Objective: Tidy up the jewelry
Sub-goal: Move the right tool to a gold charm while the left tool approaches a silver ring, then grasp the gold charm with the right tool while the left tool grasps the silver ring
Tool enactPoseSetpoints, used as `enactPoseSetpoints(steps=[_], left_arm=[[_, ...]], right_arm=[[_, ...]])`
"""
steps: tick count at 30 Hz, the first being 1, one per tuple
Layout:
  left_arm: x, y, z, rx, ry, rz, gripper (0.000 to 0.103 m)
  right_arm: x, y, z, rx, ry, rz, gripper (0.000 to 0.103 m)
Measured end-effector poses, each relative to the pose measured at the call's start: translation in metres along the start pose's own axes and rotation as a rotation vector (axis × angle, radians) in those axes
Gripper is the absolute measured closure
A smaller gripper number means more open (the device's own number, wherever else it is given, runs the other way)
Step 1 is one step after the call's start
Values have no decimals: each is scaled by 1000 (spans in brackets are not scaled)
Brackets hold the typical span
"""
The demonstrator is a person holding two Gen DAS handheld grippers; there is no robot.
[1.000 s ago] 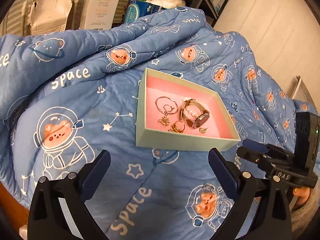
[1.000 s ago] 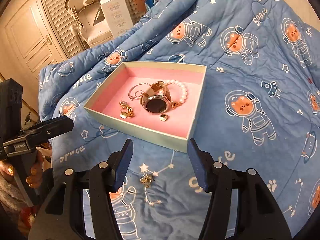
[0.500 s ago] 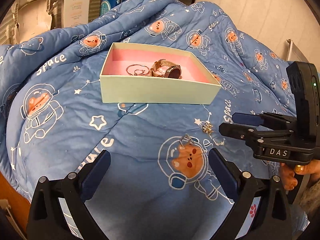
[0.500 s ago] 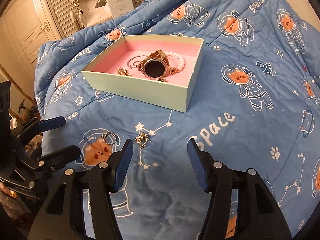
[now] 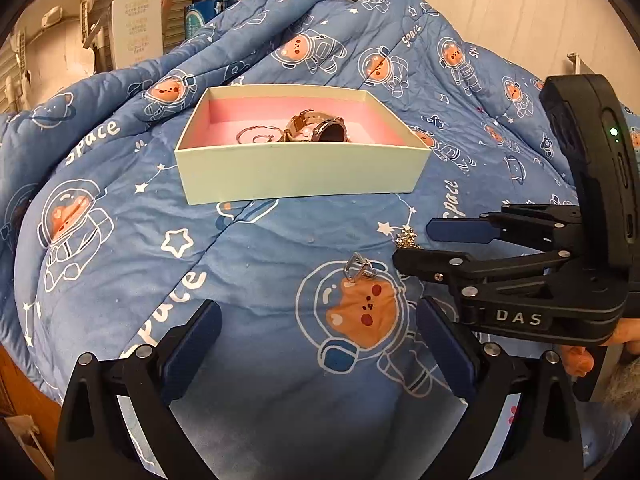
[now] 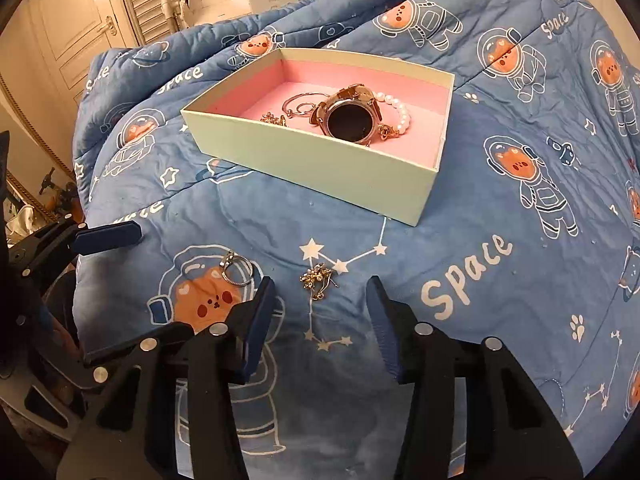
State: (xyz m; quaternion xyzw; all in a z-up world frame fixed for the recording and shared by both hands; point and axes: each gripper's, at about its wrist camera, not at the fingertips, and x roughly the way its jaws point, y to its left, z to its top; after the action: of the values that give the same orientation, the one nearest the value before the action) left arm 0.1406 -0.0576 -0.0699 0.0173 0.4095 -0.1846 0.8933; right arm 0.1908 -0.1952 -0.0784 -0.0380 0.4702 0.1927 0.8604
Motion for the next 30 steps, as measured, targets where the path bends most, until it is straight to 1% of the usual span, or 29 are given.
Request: enactPoseSetpoints(steps=[3,4,5,7,10,13,18,22,23,26,28,30], left_arm=[[1,-4,3,28,-8,-5,9],[2,-5,3,37,-8,-4,13],[4,-6,3,45,-4,-5,15],[6,-6,1,54,6,-12,23],[7,-6,-1,62,13,-14,30],[7,-7,-1,64,12,-29,35],[15,-11,5,95,25,-41,44],[26,-14,13,106,44,-52,57],[29,-14,15,104,47,-53,59],[34,-16,19,101,52,-57,69],[35,-17,20,102,55,-55,78],[35,-18,20,96,56,-51,82]], right_arm=[[4,-1,1,2,6,9,68],[4,-2,1,-1,6,9,73],[5,-2,1,-5,6,10,75],[5,-3,1,-9,6,18,86],[5,-5,1,-7,2,30,86],[4,-7,1,2,-3,34,86],[1,-13,-1,36,-4,34,86],[-3,-18,-3,50,-4,23,86],[-4,-20,-4,53,-3,21,86],[-5,-24,-6,62,-1,15,86],[-6,-25,-7,66,1,12,86],[-6,-26,-8,68,2,11,86]])
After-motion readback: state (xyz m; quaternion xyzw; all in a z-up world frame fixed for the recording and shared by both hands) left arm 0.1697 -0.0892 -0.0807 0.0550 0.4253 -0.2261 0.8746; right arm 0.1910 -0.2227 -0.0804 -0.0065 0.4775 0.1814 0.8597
